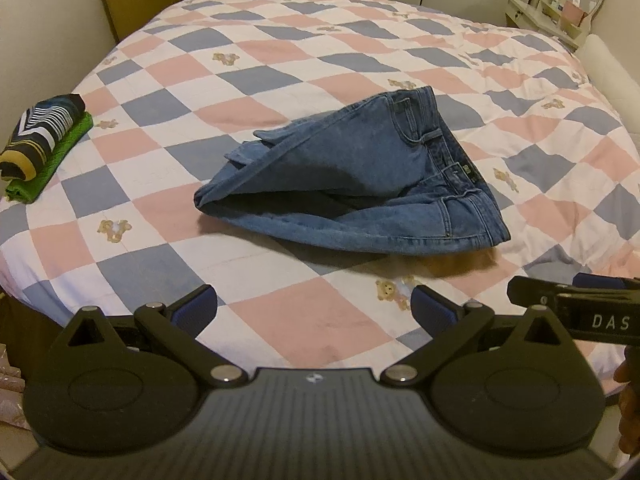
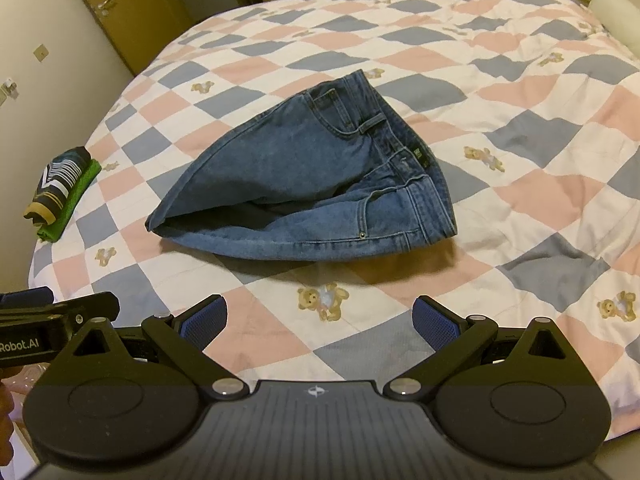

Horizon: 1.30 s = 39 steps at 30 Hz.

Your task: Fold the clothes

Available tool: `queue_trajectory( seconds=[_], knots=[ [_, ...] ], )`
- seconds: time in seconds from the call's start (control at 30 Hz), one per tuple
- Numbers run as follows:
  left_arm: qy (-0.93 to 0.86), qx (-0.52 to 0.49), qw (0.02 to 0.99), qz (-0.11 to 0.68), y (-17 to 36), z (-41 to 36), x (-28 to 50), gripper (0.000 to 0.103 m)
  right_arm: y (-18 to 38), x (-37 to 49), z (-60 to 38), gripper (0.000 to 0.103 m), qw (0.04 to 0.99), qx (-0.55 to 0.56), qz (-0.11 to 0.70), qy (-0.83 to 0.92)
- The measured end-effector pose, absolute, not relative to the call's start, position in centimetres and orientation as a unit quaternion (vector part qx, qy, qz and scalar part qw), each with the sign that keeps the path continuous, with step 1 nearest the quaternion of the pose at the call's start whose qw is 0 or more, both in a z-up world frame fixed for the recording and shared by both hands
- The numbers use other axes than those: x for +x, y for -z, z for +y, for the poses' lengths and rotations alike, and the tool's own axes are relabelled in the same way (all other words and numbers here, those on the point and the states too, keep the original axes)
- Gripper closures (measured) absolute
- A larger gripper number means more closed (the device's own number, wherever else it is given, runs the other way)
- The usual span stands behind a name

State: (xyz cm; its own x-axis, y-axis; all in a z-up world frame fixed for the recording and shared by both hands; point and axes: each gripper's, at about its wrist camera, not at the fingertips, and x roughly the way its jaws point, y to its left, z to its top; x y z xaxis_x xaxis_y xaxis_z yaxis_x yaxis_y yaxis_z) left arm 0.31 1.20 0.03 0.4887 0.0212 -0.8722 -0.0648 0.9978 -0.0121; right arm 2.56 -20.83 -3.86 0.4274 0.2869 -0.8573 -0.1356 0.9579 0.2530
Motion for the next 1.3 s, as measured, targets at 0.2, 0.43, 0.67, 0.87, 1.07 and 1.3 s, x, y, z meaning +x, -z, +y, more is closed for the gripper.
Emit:
queue_trajectory(
  seconds=[0.2,0.43,0.67,0.87,1.07,1.3],
  knots=[
    [-0.01,-0.022,0.855,0.517,0.8,1.4,1.4,0.001,4.3,3.2,-20.5,0.001,0.838,0.076,0.529,-0.113],
    [0.015,-0.014,0.848,0.529,1.5,2.4,4.2,0.001,4.5,5.1,-19.6,0.001,0.835,0.087,0.535,-0.094],
    [0.041,-0.002,0.842,0.538,2.2,4.2,7.9,0.001,5.2,7.4,-18.1,0.001,0.831,0.107,0.541,-0.069],
    [0.064,0.02,0.836,0.544,3.3,6.2,10.7,0.001,6.2,9.1,-17.3,0.001,0.825,0.147,0.545,-0.043],
    [0.084,0.037,0.816,0.57,5.6,9.0,13.7,0.001,8.1,9.9,-16.6,0.001,0.816,0.194,0.545,-0.009],
    [0.138,0.076,0.804,0.574,8.7,10.7,17.2,0.007,11.0,9.7,-15.7,0.001,0.796,0.236,0.555,0.046]
  ],
)
